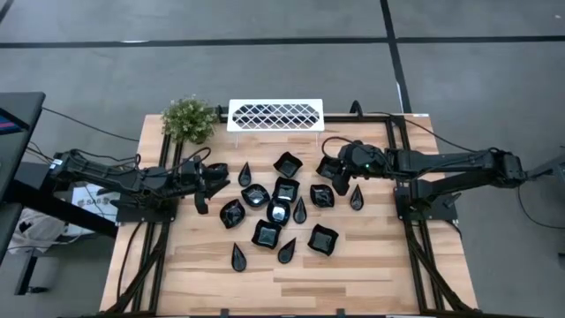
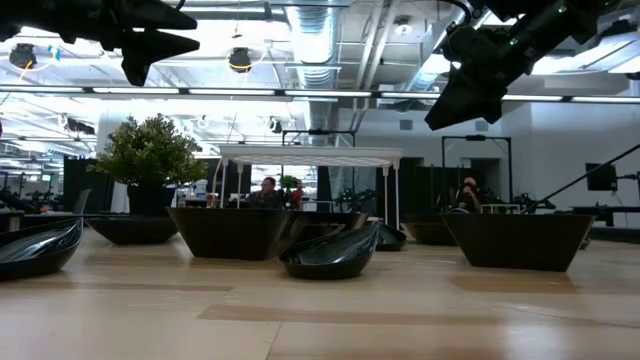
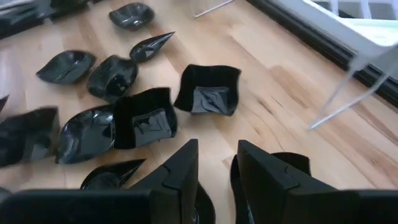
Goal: Pick & Place Mini shaped plates
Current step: Put the distorted square plate on the shelf
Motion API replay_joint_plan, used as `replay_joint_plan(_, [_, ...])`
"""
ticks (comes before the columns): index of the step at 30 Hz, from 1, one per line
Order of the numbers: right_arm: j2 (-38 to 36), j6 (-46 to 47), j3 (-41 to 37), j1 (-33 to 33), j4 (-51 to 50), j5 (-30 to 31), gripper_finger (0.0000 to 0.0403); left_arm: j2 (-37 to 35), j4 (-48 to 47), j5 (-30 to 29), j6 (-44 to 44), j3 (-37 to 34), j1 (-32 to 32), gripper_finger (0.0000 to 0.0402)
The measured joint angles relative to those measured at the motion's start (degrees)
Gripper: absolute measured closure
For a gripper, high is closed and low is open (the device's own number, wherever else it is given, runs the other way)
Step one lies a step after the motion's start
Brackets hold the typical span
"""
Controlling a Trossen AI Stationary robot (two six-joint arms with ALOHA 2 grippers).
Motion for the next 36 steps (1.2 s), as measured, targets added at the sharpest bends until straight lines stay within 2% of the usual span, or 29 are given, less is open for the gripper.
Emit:
replay_joint_plan(3, [0.62,5.18,0.0,-2.12,-0.17,4.32,0.0294,0.0,-0.02,0.0,0.0,0.0,0.0,0.0234])
replay_joint_plan(6, [1.27,9.79,0.0,-5.59,-0.33,4.72,0.0294,0.01,-0.02,0.0,0.04,0.0,0.0,0.0235])
replay_joint_plan(8, [2.01,10.7,0.06,-8.21,0.13,2.45,0.0294,0.0,-0.02,0.0,0.04,0.0,0.0,0.0238])
replay_joint_plan(13, [5.59,10.33,0.04,-15.9,-0.46,-8.82,0.0294,0.02,-0.03,0.0,0.11,0.0,0.0,0.0243])
replay_joint_plan(18, [11.38,3.81,0.72,-23.47,-2.77,-21.03,0.0294,0.0,0.01,0.0,0.08,0.0,0.0,0.0241])
replay_joint_plan(21, [14.6,-2.04,3.07,-25.98,-5.87,-24.65,0.0294,0.0,0.11,-0.02,0.04,0.0,0.0,0.0242])
replay_joint_plan(28, [19.14,-14.11,10.25,-27.58,-10.92,-24.92,0.0294,0.0,0.39,-1.01,0.0,0.0,0.0,0.0241])
replay_joint_plan(36, [24.7,-21.34,12.26,-27.99,-14.71,-24.92,0.0294,0.0,0.45,-1.52,-0.02,0.0,0.0,0.0241])
